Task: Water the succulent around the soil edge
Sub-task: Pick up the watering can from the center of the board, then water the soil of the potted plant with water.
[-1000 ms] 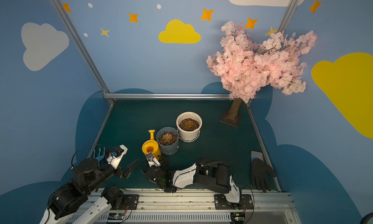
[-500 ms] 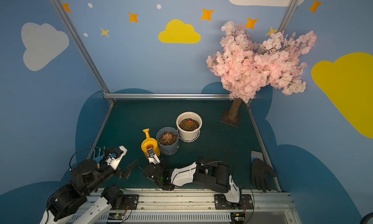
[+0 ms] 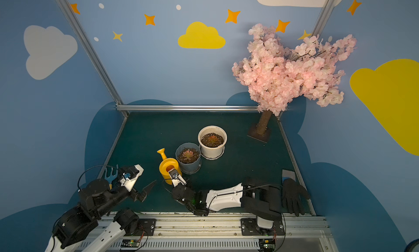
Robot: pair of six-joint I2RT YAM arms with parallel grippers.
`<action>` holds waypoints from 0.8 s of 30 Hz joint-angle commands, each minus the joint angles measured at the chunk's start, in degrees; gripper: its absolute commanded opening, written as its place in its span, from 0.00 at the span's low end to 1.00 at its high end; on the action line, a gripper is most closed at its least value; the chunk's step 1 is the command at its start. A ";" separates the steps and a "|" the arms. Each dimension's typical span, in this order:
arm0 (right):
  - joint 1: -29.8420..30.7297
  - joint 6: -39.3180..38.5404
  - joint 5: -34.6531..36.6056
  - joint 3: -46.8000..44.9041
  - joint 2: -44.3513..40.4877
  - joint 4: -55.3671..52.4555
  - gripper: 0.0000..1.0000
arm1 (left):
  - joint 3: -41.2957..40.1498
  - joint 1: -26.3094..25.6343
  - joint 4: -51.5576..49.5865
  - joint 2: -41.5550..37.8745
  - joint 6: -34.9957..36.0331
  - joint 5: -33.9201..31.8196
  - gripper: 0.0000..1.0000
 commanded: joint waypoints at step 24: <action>-17.31 -6.80 -19.45 15.63 -41.33 -72.88 0.00 | 5.56 0.26 10.28 21.29 -5.55 10.72 1.00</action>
